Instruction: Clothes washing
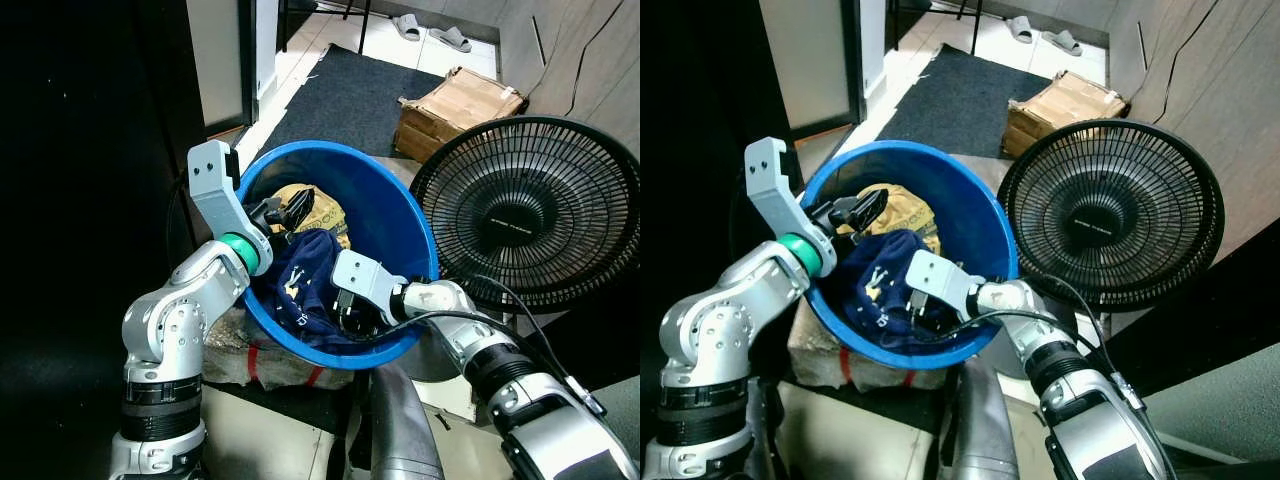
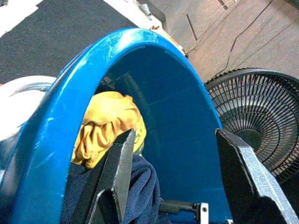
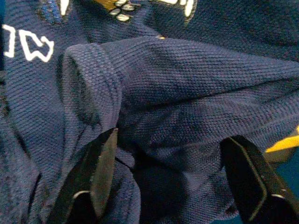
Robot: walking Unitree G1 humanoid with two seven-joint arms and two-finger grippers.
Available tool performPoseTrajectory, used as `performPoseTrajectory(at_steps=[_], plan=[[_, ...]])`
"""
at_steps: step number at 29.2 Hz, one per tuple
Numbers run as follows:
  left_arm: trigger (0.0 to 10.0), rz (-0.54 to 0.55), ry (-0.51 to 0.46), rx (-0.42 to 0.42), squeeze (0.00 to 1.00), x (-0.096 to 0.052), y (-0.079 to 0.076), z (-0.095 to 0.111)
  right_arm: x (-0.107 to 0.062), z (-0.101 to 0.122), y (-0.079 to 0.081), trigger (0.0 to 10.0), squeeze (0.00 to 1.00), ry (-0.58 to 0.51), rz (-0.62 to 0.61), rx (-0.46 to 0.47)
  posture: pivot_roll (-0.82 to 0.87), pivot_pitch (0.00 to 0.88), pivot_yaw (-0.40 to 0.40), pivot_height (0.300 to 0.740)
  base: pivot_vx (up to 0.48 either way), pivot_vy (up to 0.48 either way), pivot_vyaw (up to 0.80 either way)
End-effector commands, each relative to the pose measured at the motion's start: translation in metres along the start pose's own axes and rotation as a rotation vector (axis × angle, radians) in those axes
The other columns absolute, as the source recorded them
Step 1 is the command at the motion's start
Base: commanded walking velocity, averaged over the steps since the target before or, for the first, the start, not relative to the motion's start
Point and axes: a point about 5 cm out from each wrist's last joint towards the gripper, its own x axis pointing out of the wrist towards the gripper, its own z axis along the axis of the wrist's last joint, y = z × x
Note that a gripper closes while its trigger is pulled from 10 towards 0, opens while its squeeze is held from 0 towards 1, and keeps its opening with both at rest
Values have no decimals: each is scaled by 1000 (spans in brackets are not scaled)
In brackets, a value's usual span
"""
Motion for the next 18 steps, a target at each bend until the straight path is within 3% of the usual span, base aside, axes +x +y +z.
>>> performPoseTrajectory(at_steps=[1,18], plan=[[10000,77,5,-8,0,-3,15,-2,0,-49,39,0,0,141,112,138,84,164,-65,371,0,0,0],[10000,77,4,-7,0,-3,15,-2,0,-46,36,0,0,115,104,153,85,163,-66,371,0,0,0]])
